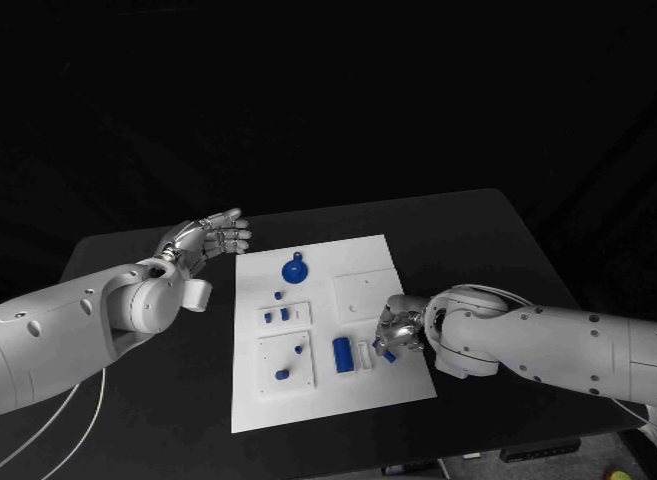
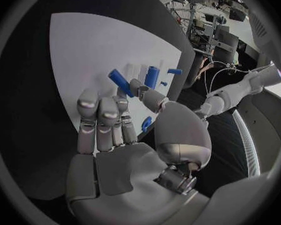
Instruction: Assemble the parts on the task board
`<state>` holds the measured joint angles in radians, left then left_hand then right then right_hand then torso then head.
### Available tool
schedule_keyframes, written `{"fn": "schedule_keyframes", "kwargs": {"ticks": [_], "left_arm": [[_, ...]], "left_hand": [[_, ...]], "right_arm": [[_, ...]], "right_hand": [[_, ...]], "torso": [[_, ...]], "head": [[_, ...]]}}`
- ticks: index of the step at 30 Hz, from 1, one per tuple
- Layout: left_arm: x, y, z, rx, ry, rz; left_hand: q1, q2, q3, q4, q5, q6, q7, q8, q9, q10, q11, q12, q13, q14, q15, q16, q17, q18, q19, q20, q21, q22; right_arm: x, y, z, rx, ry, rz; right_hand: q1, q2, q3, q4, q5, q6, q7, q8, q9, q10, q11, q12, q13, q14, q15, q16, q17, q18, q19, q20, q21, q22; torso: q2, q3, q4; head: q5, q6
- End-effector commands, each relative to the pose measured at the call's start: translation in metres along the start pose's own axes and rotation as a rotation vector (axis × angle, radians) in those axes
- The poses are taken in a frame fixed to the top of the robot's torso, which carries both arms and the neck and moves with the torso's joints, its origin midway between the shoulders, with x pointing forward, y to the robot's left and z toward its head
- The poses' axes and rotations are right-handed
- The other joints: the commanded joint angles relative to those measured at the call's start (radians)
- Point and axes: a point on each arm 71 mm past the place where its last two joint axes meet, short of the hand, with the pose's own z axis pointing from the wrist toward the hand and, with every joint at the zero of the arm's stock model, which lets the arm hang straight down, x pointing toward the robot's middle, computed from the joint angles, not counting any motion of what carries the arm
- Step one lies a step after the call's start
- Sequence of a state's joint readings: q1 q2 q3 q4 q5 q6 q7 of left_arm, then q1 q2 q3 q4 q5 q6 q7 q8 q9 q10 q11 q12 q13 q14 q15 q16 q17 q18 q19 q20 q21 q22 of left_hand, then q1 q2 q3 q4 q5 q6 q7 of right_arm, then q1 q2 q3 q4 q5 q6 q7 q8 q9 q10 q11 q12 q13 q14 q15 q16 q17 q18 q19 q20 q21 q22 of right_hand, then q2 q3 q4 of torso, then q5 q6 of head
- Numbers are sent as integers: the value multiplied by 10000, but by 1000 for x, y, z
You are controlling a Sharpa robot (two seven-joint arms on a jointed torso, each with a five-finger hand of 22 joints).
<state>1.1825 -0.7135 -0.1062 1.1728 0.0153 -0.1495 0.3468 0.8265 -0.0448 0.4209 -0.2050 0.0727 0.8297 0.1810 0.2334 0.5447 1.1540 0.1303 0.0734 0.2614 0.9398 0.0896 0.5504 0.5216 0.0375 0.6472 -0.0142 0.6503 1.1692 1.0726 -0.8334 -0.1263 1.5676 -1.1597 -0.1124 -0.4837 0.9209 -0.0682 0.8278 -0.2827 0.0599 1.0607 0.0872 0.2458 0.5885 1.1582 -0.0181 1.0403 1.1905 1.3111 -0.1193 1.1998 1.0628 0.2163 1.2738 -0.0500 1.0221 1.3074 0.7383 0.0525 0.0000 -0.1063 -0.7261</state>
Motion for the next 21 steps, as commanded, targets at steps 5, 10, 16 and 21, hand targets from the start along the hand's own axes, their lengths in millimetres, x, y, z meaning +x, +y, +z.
{"fn": "schedule_keyframes", "kwargs": {"ticks": [5, 10, 16, 21], "left_arm": [[3, -1, 0, 65, 180, -65], [3, -1, 0, 61, 173, -63], [3, -1, 1, 60, 189, -68], [3, -1, 0, 53, 189, -69]], "left_hand": [[42, 67, 62, -6, 2, -64, 3, 33, -17, -87, -14, -5, -17, 71, 18, -71, 18, 137, -17, 58, -41, 11], [42, 67, 62, -6, 2, -64, 3, 34, -17, -87, -14, -5, -17, 72, 18, -73, 21, 136, -17, 58, -42, 13], [40, 69, 61, -3, 2, -63, 3, 37, -17, -87, -14, -5, -17, 72, 19, -76, 25, 135, -17, 59, -43, 15], [36, 71, 61, 0, 2, -62, 4, 39, -18, -87, -13, -4, -17, 72, 19, -80, 28, 134, -16, 60, -44, 17]], "right_arm": [[11, 5, 5, -199, -35, 21], [13, 6, 7, -227, 34, -1], [16, 11, 9, -331, 135, -49], [16, 11, 9, -373, 110, -27]], "right_hand": [[-473, -33, -235, 117, -99, 100, -9, 44, -41, 43, -58, 32, 13, 18, -67, -24, 17, 455, 75, -10, -14, 115], [-744, -40, -363, 200, -111, 103, -19, 55, -51, 52, -69, 29, 17, 19, -81, -19, 28, 455, 93, -33, -18, 109], [-872, -40, -422, 212, -111, 102, -23, 61, -59, 53, -74, 27, 20, 17, -87, -16, 36, 455, 95, -53, -20, 109], [-922, -44, -445, 216, -110, 104, -25, 64, -62, 53, -75, 26, 22, 16, -89, -15, 39, 455, 95, -60, -22, 109]], "torso": [[1, 13, 7], [1, 15, 2], [-1, 7, -7], [-2, 10, 1]], "head": [[62, -20], [93, -29], [123, -44], [134, -38]]}}
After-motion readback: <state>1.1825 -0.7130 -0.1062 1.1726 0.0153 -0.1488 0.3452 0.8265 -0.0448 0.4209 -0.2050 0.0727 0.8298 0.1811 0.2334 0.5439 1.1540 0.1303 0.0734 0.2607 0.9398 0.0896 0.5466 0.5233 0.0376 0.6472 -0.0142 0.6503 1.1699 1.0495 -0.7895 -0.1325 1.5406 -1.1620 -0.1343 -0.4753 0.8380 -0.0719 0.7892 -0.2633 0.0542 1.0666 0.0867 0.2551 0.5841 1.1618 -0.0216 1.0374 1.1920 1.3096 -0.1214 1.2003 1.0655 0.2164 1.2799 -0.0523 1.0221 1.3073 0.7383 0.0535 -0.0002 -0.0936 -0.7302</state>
